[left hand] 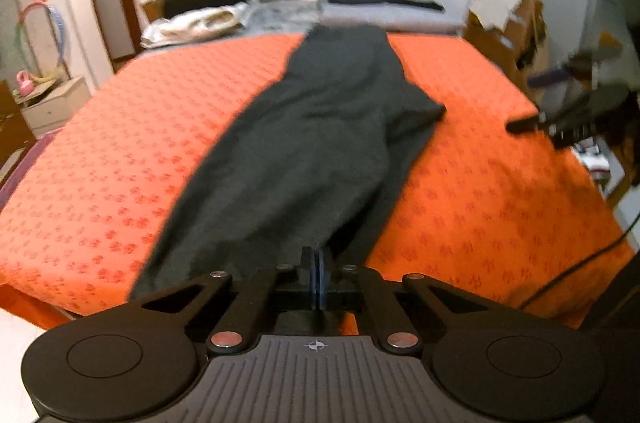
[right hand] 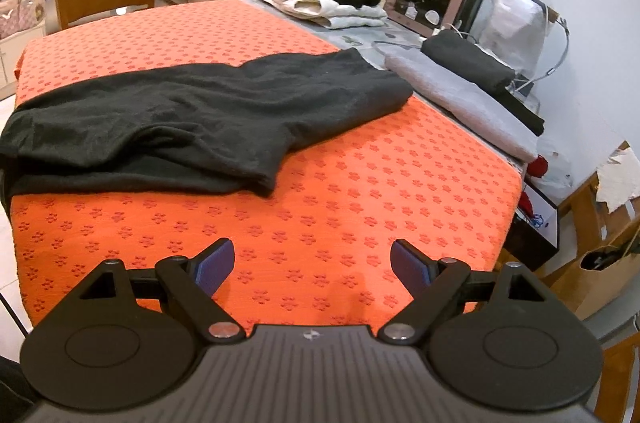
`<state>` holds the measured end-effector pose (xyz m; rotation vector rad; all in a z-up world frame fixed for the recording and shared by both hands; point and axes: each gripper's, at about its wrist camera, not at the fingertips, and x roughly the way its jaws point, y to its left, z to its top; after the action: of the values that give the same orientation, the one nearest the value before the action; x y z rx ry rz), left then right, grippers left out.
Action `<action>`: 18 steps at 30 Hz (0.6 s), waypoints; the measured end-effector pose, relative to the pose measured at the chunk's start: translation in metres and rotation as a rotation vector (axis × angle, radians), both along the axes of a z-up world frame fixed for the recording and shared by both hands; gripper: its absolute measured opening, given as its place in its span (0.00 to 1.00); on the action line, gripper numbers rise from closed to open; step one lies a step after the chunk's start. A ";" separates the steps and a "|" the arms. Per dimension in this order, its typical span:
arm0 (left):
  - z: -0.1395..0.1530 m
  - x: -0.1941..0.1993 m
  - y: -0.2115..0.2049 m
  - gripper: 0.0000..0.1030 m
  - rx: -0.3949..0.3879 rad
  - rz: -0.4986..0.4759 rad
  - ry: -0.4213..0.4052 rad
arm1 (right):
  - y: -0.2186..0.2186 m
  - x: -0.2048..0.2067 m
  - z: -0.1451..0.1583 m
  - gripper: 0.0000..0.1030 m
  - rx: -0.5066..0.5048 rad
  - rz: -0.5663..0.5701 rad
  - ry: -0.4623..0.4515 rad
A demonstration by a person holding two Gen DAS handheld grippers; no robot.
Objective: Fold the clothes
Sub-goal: 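Move the right tool to the pants end and grasp it beside the left tool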
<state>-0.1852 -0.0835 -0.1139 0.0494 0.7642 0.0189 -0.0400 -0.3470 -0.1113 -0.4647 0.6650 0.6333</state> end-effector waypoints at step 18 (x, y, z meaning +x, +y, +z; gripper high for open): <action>-0.034 -0.032 0.004 0.12 -0.006 0.053 0.163 | 0.033 0.010 0.009 0.87 0.036 0.106 0.023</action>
<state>-0.2173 -0.0798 -0.1480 0.0252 0.9283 0.0639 -0.0298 -0.3137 -0.1024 -0.4624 0.6523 0.7508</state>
